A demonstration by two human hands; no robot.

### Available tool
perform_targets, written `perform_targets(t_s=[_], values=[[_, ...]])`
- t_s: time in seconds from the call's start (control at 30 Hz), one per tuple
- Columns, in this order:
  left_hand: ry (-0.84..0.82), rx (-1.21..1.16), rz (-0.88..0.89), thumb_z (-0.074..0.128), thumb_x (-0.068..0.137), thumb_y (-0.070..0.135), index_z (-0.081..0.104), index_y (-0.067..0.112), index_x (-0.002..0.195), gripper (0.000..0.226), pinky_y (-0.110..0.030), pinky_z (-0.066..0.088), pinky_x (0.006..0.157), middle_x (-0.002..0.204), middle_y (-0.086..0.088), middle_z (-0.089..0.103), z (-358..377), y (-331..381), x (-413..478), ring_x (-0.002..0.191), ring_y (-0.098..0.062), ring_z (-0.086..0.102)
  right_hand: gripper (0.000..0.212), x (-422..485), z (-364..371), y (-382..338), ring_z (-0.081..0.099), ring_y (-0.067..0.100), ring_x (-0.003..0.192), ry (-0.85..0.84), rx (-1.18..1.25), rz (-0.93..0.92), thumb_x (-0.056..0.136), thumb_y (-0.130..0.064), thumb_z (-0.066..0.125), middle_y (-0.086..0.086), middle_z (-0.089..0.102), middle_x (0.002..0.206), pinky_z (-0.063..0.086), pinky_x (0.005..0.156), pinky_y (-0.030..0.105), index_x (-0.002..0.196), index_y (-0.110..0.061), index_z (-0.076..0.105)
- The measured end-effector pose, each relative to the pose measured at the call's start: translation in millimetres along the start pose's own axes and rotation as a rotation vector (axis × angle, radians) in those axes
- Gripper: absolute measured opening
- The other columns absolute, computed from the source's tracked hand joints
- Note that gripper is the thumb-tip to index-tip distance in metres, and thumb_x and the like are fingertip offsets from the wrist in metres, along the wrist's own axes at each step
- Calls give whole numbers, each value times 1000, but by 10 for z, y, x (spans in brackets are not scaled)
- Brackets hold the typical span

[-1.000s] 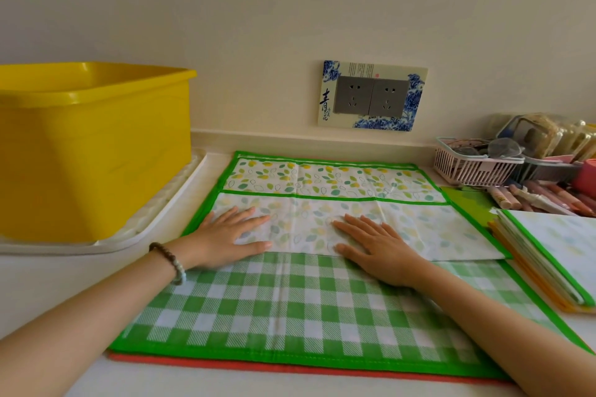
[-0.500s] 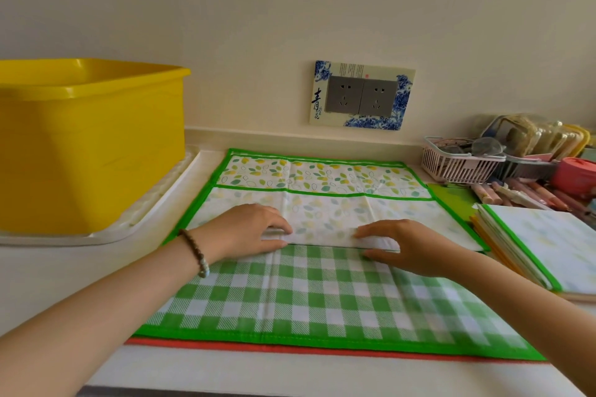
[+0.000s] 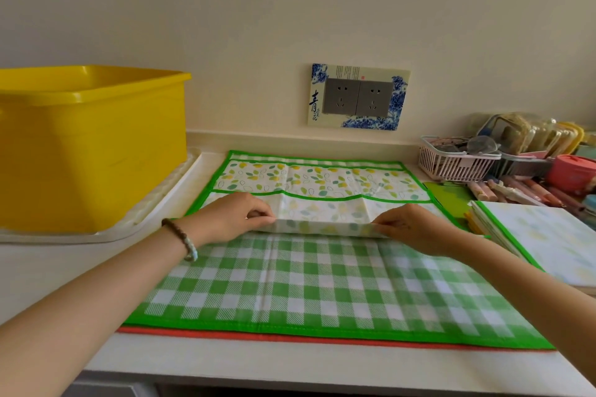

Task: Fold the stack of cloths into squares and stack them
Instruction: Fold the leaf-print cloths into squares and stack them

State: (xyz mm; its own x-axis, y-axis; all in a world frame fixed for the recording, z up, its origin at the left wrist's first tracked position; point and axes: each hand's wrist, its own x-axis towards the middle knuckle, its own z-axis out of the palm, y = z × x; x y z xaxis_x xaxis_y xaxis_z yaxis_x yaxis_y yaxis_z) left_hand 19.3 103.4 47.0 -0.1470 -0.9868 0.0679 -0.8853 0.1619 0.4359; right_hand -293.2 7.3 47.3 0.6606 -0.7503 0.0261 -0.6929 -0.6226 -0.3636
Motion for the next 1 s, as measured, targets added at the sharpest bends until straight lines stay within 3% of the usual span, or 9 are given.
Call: perform_targets(t_s=[0.13,0.2,0.3,0.4,0.53,0.6,0.73,0.9,1.0], values=[[-98,-147,-40,62,83,47,73,28,81,22,-21,42,65,59,7,56,-243,66,-40,56,-15,41,13,-31,-224,-43,62,-8,78,-139,78,4,91,-34,56,-18,69,91,44,71,9,92,-37,69],[-138,-170,-54,64,80,48,74,28,82,22,-13,39,62,54,6,50,-389,136,-68,55,-13,36,10,-34,-364,-71,65,-1,82,-194,135,24,89,-37,59,-14,72,91,45,75,12,87,-38,69],[-117,-139,-75,66,80,45,72,29,90,20,-19,32,56,50,11,49,-577,250,-68,48,-9,33,19,-24,-588,-141,63,10,79,-303,289,29,84,-40,63,-2,74,89,44,77,23,96,-27,71],[67,-90,-36,71,79,40,67,35,97,19,-16,39,68,80,14,67,-644,273,-16,69,0,55,30,38,-742,-203,64,14,73,-271,370,4,75,-39,66,6,74,88,48,71,23,98,-21,69],[318,75,144,67,84,36,66,37,100,16,-25,36,96,111,19,55,-510,345,3,109,0,47,17,223,-750,-182,65,5,69,-41,234,-22,76,-37,69,-5,74,78,48,68,11,91,-27,70],[300,146,207,60,88,39,66,36,104,17,-29,33,104,119,17,54,-399,397,8,118,-2,44,6,315,-696,-182,67,2,72,60,140,-43,81,-30,70,-9,73,79,50,71,9,86,-30,69],[151,282,113,42,93,51,53,34,129,41,-29,23,110,142,17,40,-161,380,90,133,-5,32,10,546,-457,-113,67,6,79,132,3,-47,84,-26,68,-7,71,86,53,79,20,92,-22,70],[52,303,28,35,92,59,35,32,143,57,-28,18,112,150,14,32,76,278,227,138,-7,26,13,799,-142,37,62,10,86,194,-31,17,87,-20,64,-5,68,91,45,73,16,98,-18,71],[50,332,20,32,92,62,32,31,145,61,-27,15,112,151,13,30,159,228,325,139,-7,25,16,927,-29,133,61,14,95,212,14,66,89,-20,62,0,70,100,47,84,23,102,-15,71]])
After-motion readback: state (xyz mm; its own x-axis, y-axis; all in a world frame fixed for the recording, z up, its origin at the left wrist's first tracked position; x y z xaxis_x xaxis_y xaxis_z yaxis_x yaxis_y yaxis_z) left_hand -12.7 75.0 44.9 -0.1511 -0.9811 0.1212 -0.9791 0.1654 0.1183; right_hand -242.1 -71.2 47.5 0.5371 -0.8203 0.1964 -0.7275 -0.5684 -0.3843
